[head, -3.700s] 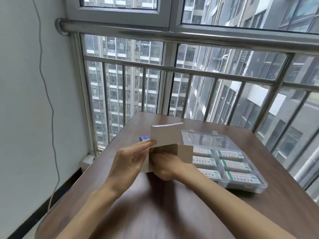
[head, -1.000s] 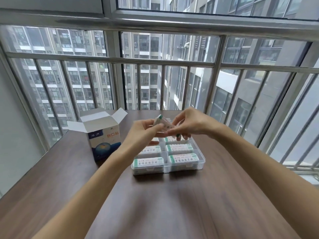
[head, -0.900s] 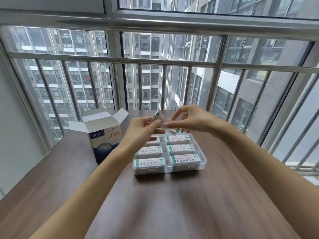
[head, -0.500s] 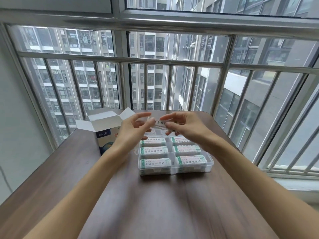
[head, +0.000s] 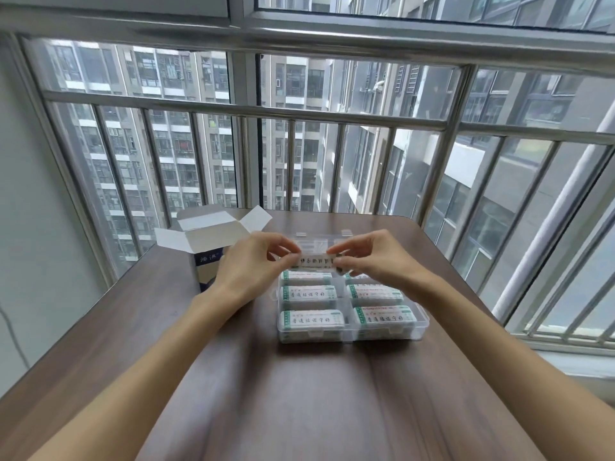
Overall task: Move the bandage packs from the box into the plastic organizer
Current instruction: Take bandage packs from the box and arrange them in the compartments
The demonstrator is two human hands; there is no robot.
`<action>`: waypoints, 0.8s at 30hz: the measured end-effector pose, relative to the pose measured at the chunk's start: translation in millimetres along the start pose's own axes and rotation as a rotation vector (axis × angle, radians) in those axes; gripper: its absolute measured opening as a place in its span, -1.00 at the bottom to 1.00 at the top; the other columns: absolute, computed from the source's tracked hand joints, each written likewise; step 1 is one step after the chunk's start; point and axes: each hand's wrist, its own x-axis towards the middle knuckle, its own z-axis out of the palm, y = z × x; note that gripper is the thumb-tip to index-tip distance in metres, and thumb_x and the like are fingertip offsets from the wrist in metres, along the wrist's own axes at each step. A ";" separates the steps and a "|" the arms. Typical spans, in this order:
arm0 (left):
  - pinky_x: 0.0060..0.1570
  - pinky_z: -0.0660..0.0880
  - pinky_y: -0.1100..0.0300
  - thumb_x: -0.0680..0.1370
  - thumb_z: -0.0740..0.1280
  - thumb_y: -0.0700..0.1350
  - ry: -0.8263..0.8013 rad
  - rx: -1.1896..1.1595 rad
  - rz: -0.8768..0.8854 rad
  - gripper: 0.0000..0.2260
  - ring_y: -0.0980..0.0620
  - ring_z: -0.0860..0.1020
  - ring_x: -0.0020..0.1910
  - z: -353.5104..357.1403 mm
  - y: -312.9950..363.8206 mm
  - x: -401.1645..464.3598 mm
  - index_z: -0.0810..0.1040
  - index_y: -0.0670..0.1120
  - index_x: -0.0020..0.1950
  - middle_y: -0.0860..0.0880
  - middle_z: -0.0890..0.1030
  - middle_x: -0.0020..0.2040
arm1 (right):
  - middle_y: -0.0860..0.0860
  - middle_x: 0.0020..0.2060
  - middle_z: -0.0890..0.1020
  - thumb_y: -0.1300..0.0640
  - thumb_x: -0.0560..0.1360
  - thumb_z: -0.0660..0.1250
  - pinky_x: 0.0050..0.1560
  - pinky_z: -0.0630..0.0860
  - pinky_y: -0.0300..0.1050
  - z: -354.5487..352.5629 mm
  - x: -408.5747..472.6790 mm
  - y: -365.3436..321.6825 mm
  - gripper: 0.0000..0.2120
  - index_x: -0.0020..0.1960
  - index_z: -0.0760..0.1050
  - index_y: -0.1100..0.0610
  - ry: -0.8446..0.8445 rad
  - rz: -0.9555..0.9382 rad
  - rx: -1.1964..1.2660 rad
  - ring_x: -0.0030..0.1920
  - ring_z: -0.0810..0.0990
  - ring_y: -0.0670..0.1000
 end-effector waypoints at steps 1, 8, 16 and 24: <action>-0.14 0.51 0.21 0.47 0.41 0.11 -0.012 0.017 0.008 -0.95 0.33 0.53 -0.24 -0.5 0.1 -1.9 0.64 0.20 -0.11 0.27 0.62 -0.23 | 0.09 -0.22 0.70 0.28 0.43 0.43 -0.16 0.59 -0.28 -0.9 -1.9 1.6 -0.81 0.05 0.63 0.18 -0.026 0.006 0.009 -0.27 0.64 -0.12; -0.08 0.55 0.16 0.44 0.46 0.08 -0.125 0.018 0.008 -0.96 0.34 0.56 -0.23 -1.5 4.5 0.0 0.64 0.21 -0.20 0.27 0.63 -0.30 | 0.05 -0.20 0.72 0.24 0.41 0.46 -0.20 0.54 -0.34 -11.5 -7.1 7.3 -0.80 0.03 0.65 0.14 -0.103 0.030 -0.034 -0.22 0.65 -0.14; -0.02 0.52 0.11 0.42 0.45 0.11 -0.175 0.166 -0.062 -0.91 0.16 0.56 -0.22 -3.6 -7.1 -14.0 0.59 0.30 -0.25 0.31 0.59 -0.32 | -0.13 -0.37 0.60 0.18 0.40 0.48 -0.40 0.30 -0.44 13.3 -10.3 12.3 -0.86 -0.04 0.69 0.09 -0.028 -0.034 -0.217 -0.46 0.44 -0.27; -0.08 0.44 0.17 0.48 0.39 0.11 -0.180 0.225 -0.065 -0.92 0.16 0.57 -0.19 -4.3 -7.9 -18.2 0.61 0.28 -0.06 0.22 0.55 -0.34 | -0.15 -0.28 0.46 0.08 0.40 0.48 -0.28 0.35 -0.35 23.0 -9.7 15.6 -0.88 -0.06 0.69 0.00 0.011 -0.043 -0.331 -0.28 0.45 -0.18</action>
